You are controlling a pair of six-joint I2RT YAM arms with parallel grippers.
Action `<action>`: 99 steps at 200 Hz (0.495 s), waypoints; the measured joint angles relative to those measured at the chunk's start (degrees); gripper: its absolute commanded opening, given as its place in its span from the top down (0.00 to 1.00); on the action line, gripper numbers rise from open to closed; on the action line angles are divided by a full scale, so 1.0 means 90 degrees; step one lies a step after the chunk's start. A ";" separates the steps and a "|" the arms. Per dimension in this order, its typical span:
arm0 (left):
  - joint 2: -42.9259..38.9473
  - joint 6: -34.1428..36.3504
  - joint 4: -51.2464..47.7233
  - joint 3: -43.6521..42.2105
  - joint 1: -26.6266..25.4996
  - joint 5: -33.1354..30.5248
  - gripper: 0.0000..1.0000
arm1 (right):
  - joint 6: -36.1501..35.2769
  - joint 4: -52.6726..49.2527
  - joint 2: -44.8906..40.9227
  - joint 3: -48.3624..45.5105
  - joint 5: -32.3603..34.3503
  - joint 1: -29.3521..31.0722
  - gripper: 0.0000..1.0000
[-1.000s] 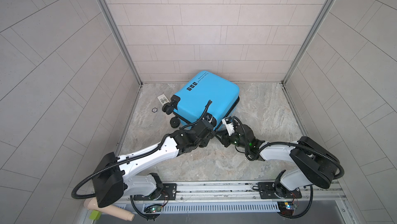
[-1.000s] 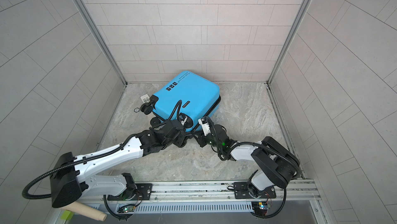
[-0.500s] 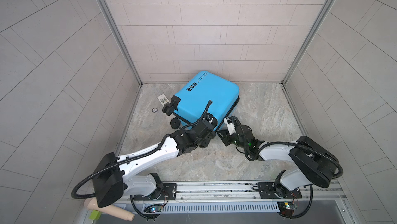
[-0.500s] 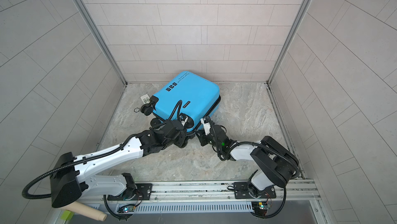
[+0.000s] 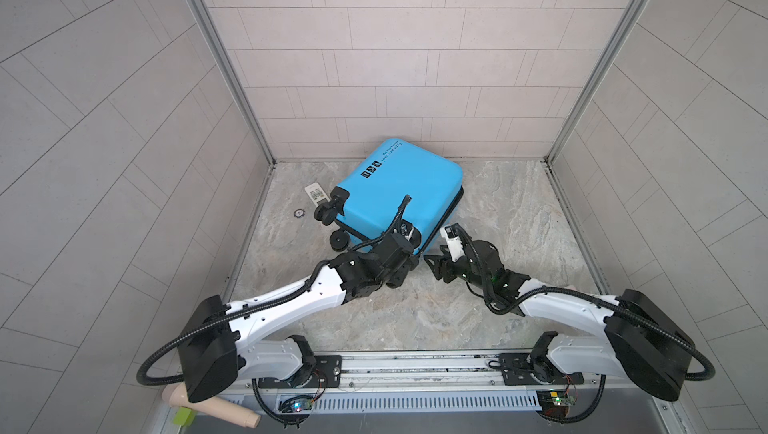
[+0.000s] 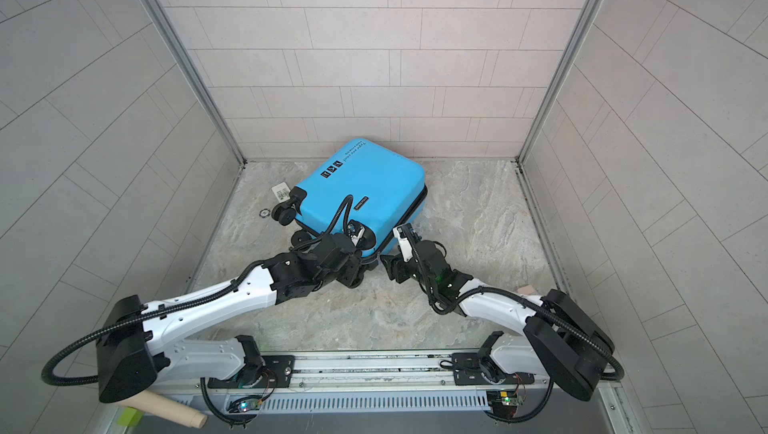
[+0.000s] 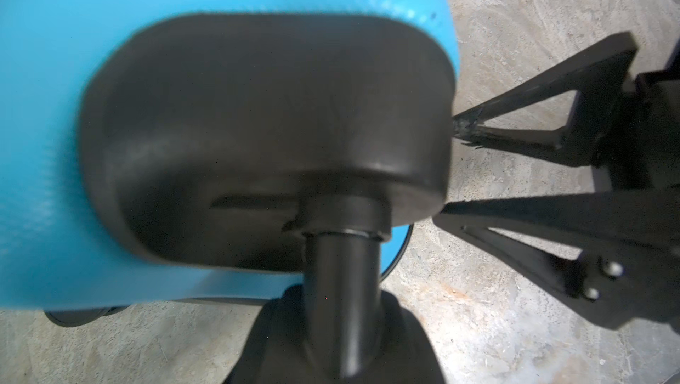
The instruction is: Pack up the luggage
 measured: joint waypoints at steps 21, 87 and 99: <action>-0.0005 0.0000 -0.0007 0.0000 0.0000 0.0000 1.00 | -0.0172 -0.0495 -0.0032 0.0194 0.0104 -0.0019 0.41; -0.0015 -0.0024 -0.0015 0.0000 0.0000 0.0005 1.00 | -0.0359 -0.0092 -0.0044 -0.0425 0.0049 0.0019 0.44; -0.0015 -0.0027 -0.0017 0.0000 0.0000 0.0005 1.00 | -0.0369 0.0112 0.0041 -0.0427 0.0032 0.0046 0.45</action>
